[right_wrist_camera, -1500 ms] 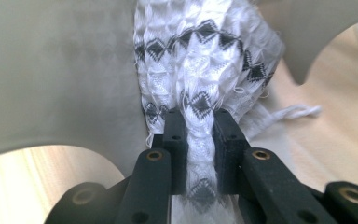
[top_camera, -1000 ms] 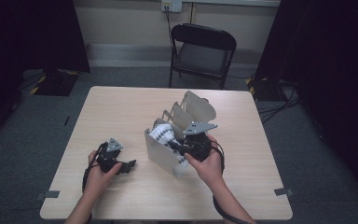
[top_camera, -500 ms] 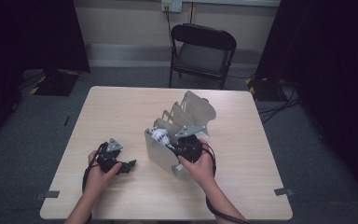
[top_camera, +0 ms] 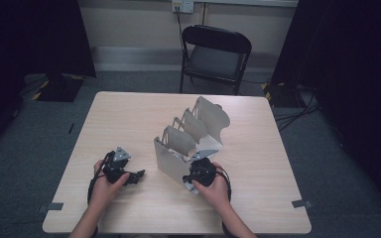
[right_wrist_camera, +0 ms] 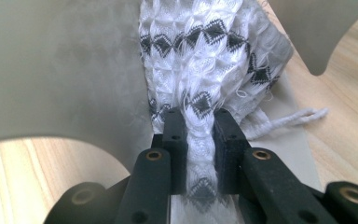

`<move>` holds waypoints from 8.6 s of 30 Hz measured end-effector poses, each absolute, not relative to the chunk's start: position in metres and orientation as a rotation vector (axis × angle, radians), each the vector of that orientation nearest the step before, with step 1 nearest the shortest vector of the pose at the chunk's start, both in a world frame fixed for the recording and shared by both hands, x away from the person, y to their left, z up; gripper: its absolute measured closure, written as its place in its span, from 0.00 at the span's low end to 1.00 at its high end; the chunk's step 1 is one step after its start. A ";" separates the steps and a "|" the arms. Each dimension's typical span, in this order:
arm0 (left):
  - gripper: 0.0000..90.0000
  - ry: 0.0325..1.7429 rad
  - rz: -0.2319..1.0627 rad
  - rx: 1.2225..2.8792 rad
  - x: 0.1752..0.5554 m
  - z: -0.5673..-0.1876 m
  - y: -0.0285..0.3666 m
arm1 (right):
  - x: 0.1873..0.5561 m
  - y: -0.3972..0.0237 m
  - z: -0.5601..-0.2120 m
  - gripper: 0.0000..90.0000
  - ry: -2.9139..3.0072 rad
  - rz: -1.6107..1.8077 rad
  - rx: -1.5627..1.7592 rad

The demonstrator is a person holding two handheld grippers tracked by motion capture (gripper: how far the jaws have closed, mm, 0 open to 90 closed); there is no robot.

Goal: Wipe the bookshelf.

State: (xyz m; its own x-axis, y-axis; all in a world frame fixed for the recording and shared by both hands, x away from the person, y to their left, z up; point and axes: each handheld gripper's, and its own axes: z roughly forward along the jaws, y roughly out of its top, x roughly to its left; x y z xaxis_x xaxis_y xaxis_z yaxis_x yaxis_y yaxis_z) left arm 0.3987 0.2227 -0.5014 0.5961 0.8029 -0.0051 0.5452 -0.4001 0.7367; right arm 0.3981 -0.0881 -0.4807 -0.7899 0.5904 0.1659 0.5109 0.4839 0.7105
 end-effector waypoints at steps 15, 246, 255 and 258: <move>0.12 1.063 0.461 2.107 0.399 -0.501 0.223 | 0.395 -0.105 -0.459 0.86 2.602 1.197 1.009; 0.12 1.065 0.467 2.110 0.398 -0.501 0.223 | 0.403 -0.163 -0.465 0.77 2.502 0.905 1.117; 0.12 1.061 0.470 2.118 0.398 -0.501 0.224 | 0.403 -0.174 -0.460 0.58 2.448 0.993 1.154; 0.12 1.061 0.467 2.117 0.398 -0.501 0.224 | 0.398 -0.183 -0.457 0.57 2.443 0.999 1.176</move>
